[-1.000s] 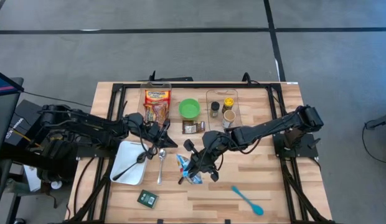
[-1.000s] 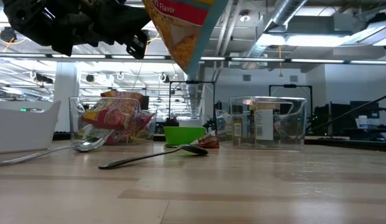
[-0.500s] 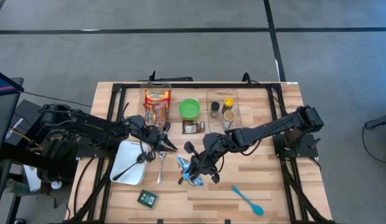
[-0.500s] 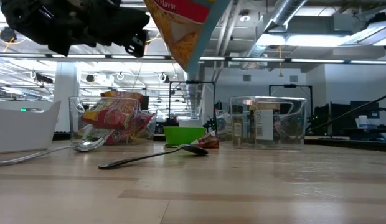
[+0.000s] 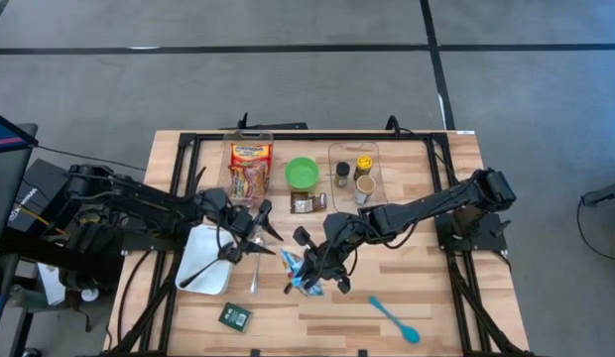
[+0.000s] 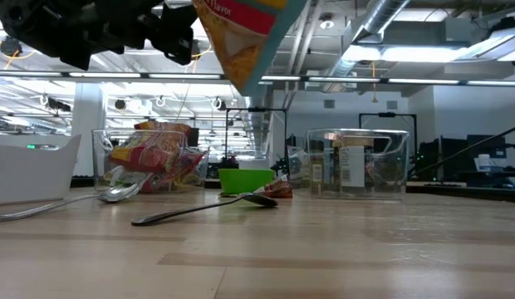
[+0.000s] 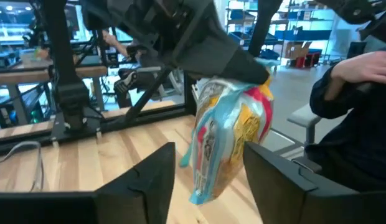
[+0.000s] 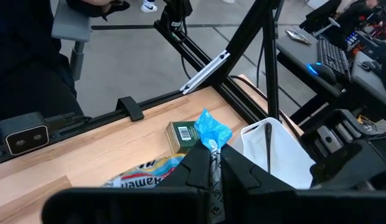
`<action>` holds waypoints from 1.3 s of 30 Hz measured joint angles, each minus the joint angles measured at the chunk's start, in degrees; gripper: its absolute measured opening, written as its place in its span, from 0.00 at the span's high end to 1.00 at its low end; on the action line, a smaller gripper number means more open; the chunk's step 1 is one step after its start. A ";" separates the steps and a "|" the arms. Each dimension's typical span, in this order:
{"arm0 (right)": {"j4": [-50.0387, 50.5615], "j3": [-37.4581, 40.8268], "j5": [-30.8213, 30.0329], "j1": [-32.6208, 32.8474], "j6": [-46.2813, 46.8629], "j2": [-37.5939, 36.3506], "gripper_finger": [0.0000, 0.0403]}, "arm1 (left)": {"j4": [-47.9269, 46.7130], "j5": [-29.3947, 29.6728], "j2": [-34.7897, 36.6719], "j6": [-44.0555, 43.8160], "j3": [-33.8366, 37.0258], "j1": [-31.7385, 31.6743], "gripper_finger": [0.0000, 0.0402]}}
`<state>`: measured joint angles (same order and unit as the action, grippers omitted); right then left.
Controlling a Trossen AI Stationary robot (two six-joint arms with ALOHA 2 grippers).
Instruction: Pick & Place Food Item
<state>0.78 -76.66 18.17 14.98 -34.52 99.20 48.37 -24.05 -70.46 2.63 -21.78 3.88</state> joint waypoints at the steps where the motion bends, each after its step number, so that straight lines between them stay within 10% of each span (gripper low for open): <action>1: 0.00 0.00 0.00 0.00 0.00 0.00 0.97 | 0.18 -0.01 0.00 -0.02 0.00 0.19 0.53; 39: 0.55 0.00 -0.02 -0.13 0.00 0.00 0.97 | 13.41 -0.16 -14.29 -3.10 -4.37 0.70 0.58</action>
<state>1.32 -76.66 18.15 14.85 -34.53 99.20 61.78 -24.21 -84.75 -0.47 -26.15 4.58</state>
